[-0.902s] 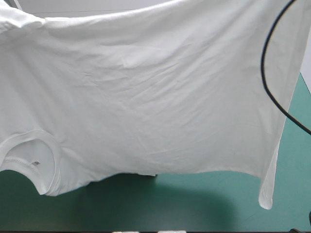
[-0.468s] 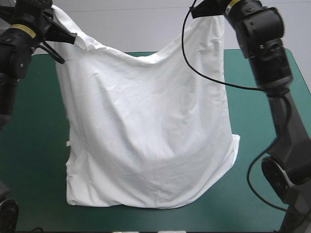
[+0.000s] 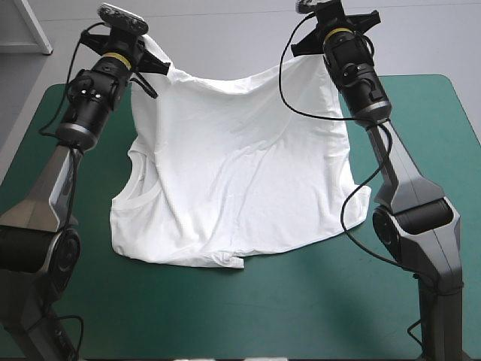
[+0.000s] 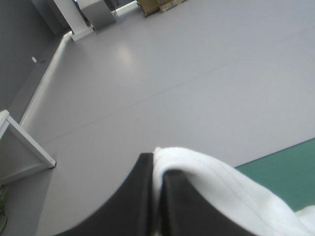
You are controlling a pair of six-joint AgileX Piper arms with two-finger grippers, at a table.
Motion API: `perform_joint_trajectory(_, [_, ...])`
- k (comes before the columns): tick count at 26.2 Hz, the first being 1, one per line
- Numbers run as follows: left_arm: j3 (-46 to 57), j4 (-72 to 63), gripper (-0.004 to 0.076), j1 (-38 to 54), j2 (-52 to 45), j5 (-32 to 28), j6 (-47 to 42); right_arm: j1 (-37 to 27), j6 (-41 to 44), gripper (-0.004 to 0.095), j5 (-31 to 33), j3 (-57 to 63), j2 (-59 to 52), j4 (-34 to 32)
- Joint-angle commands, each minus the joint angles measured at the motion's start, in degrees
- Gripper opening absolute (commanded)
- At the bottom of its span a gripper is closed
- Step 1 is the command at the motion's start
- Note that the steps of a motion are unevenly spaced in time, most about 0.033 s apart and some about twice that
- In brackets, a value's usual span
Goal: Fold the cloth
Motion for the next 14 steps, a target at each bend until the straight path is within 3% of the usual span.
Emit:
perform_joint_trajectory(1, [-1.75,-0.38,0.003,0.83,0.06,-6.17,-0.84,-1.62,1.99,0.0003,-5.1,-1.62,-2.27,-1.23])
perform_joint_trajectory(3, [-1.75,-1.6,0.0095,1.52,1.66,-6.66,-1.09,-2.48,3.6,0.0087,-4.88,-1.62,-1.59,1.94])
perform_joint_trajectory(5, [-1.75,-2.08,0.0218,2.0,2.43,-6.57,-1.65,-3.55,3.49,0.0275,-4.88,-1.62,-0.92,6.54])
perform_joint_trajectory(7, [-1.75,-3.51,0.0414,2.42,2.81,-6.57,-2.5,-4.62,3.49,0.054,-4.95,-1.62,-0.43,10.23])
perform_joint_trajectory(8, [-1.75,-2.7,0.0607,2.42,2.68,-5.02,-2.5,-5.69,3.49,0.083,-3.74,-1.62,-0.33,12.4])
perform_joint_trajectory(9, [-2.23,-2.27,0.0657,2.42,2.57,-3.75,-2.13,-5.94,3.37,0.0913,-2.6,-1.62,-0.33,12.41])
perform_joint_trajectory(10, [-3.59,-2.27,0.0701,2.42,1.8,0.39,-1.95,-6.09,2.2,0.0931,0.91,-1.72,-1.02,12.41])
perform_joint_trajectory(14, [-7.37,-2.14,0.0687,2.42,-0.82,10.77,-1.86,-6.09,-1.77,0.0892,9.32,-1.72,-4.16,14.38])
